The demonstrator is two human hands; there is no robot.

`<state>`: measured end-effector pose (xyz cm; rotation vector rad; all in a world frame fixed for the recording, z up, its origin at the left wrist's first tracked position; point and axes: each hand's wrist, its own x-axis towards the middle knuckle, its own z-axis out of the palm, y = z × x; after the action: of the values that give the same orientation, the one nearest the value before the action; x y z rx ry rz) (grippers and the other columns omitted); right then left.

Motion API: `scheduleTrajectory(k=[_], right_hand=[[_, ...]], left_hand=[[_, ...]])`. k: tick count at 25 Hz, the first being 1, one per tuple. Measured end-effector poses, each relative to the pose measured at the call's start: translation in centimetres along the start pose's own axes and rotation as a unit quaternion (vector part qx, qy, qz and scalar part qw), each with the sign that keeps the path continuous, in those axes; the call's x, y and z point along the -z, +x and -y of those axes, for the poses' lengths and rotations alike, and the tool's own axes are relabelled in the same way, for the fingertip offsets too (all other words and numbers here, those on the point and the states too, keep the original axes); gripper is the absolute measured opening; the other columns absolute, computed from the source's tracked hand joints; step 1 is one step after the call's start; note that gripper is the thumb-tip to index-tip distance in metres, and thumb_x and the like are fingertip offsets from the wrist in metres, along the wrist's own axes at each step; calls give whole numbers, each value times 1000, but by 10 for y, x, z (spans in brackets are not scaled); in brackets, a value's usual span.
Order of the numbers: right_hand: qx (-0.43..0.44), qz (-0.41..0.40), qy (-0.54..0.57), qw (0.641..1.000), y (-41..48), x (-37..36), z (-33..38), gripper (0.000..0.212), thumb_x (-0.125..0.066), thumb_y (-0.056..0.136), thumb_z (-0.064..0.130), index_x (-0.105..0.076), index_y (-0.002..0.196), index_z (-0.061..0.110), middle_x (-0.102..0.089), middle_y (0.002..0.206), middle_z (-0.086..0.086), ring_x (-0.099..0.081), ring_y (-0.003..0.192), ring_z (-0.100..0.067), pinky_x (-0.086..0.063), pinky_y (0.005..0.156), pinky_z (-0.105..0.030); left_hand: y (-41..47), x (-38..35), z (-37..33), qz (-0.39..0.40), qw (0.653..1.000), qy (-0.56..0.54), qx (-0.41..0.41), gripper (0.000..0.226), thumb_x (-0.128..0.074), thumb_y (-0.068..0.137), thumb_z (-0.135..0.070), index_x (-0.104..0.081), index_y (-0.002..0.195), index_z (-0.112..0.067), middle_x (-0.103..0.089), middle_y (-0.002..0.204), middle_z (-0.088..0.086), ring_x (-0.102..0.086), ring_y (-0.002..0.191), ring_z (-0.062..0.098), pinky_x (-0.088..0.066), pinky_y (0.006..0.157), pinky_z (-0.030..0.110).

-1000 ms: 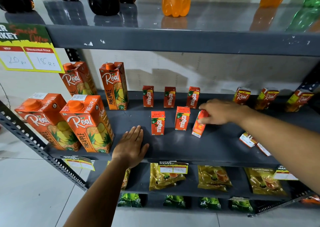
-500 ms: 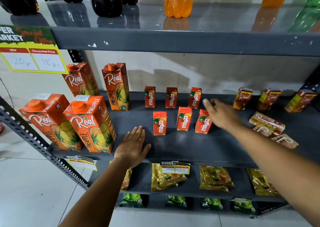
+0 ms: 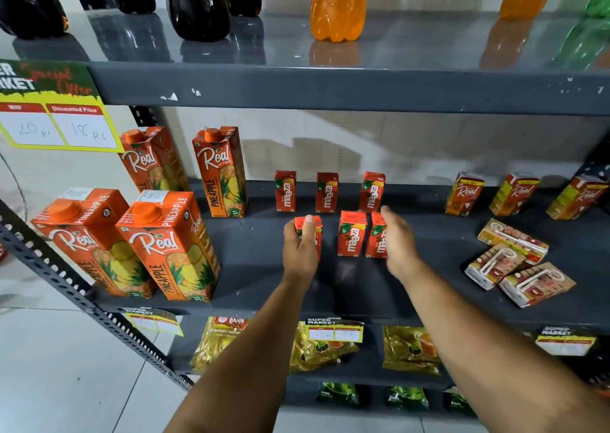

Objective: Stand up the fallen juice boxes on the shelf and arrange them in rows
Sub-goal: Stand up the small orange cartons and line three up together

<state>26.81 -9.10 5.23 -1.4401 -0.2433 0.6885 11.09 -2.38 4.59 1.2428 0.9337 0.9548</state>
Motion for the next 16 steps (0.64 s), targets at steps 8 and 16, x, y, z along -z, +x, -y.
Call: scheduleTrajectory(k=[8, 16], right_hand=[[5, 7, 16, 1000, 1, -18, -8, 22, -61, 91, 42, -65, 93, 20, -74, 76, 2, -73, 64, -11, -51, 49, -22], [25, 15, 11, 1000, -8, -15, -10, 20, -60, 91, 43, -64, 92, 24, -75, 73, 4, -74, 67, -12, -52, 51, -22]], left_hand=[[8, -23, 5, 43, 997, -60, 21, 23, -51, 96, -38, -49, 108, -19, -66, 97, 2, -70, 74, 3, -52, 57, 17], [14, -16, 8, 69, 996, -44, 45, 34, -56, 92, -44, -52, 115, -20, -68, 105, 4, -71, 84, 10, -55, 61, 20]])
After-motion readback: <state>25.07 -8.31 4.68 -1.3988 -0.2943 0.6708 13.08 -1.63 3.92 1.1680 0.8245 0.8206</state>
